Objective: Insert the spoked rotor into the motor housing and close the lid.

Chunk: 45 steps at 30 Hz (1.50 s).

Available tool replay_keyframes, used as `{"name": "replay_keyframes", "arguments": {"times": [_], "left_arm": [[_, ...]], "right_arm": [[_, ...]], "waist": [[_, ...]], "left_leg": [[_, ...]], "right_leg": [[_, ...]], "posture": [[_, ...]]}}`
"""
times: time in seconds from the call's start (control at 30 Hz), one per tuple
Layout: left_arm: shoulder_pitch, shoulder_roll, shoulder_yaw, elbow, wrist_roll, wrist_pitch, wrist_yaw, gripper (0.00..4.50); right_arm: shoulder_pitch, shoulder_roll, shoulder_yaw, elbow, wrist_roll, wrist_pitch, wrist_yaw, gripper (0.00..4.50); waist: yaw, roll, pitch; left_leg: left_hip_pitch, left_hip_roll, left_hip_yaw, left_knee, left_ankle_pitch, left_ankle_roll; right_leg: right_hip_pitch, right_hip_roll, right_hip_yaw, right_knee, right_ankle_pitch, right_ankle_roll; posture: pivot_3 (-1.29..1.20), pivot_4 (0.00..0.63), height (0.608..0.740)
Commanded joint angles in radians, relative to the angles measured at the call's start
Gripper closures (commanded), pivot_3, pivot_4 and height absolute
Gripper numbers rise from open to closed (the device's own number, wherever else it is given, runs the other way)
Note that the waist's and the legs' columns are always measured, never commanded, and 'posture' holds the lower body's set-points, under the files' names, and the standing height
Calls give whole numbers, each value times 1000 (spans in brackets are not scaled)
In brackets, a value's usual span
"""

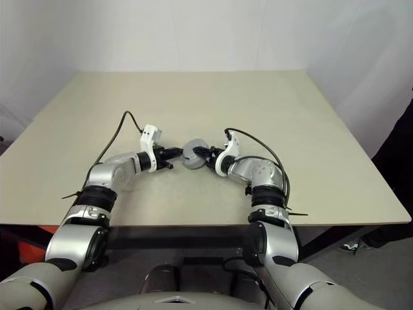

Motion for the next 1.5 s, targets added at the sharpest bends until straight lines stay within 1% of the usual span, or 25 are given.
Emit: {"name": "replay_keyframes", "arguments": {"times": [0.03,0.13,0.27,0.4,0.47,0.5,0.53,0.57,0.63,0.83,0.9,0.93,1.17,1.5], "left_arm": [[-19,-9,51,12,-45,40,13,4500],[-50,-14,165,23,-145,117,40,4500],[-69,-18,327,20,-298,252,104,4500],[-37,-16,400,-18,-378,330,127,4500],[-23,-19,454,-46,-448,389,137,4500],[-15,-22,489,-68,-499,428,139,4124],[-10,-24,522,-80,-545,461,140,3961],[-5,-27,555,-89,-588,488,151,3666],[2,-34,602,-102,-650,528,178,2958],[27,-42,653,-116,-759,650,256,867],[28,-36,659,-103,-786,701,274,222],[30,-38,658,-100,-793,719,282,52],[29,-62,656,-76,-820,745,292,52],[18,-68,650,-51,-847,747,262,52]], "right_arm": [[-51,2,-30,-5,63,-21,-2,2451],[-77,-2,-90,9,110,-40,-23,2451],[-124,-7,-170,5,194,-60,-48,2451],[-152,-10,-186,-8,241,-52,-71,2451],[-166,-8,-191,-12,271,-42,-80,2451],[-172,-5,-189,-16,284,-38,-85,2451],[-176,-4,-185,-19,294,-34,-88,2451],[-179,-1,-178,-25,302,-30,-91,2451],[-183,4,-165,-34,316,-20,-94,2451],[-190,29,-137,-86,365,27,-116,2451],[-196,41,-132,-118,394,45,-129,2451],[-199,45,-130,-132,409,52,-135,2451],[-179,73,-86,-207,481,100,-164,2451],[-131,60,-36,-219,477,111,-173,2451]], "waist": [[0,0,0],[0,0,0],[1,0,1],[0,0,1],[-3,0,1],[-3,0,1],[-3,0,1],[-3,0,1],[-1,0,1],[1,0,1],[4,-1,2],[5,-1,2],[7,-1,2],[12,-1,2]], "left_leg": [[0,0,0,0,0,0],[-4,0,0,0,1,-1],[-17,1,-1,3,2,-3],[-18,1,-1,3,0,0],[-18,1,0,3,0,1],[-18,1,0,3,0,1],[-18,1,0,3,0,1],[-18,2,0,3,0,1],[-18,2,0,3,0,1],[-18,2,-1,4,0,0],[-18,3,-1,4,1,-1],[-18,3,-1,4,1,-2],[-18,3,-2,4,1,-2],[-18,3,-2,5,1,-2]], "right_leg": [[0,0,0,0,0,0],[-4,0,0,1,0,0],[-16,1,-1,3,2,-2],[-16,1,-1,1,2,-2],[-16,1,-1,1,2,-2],[-16,2,-1,1,1,-3],[-16,2,-1,1,1,-3],[-16,2,-1,1,1,-3],[-16,3,-1,1,1,-3],[-15,2,-1,2,1,-3],[-15,3,-1,2,2,-2],[-15,3,-1,2,2,-2],[-15,3,-1,2,4,1],[-14,3,-1,2,4,2]], "posture": [[0,0,740],[0,0,740],[0,0,740],[0,0,740],[0,0,740],[0,0,740],[0,0,740],[0,0,740],[0,0,740],[0,0,740],[0,0,740],[0,0,740],[0,0,740],[0,0,740]]}}
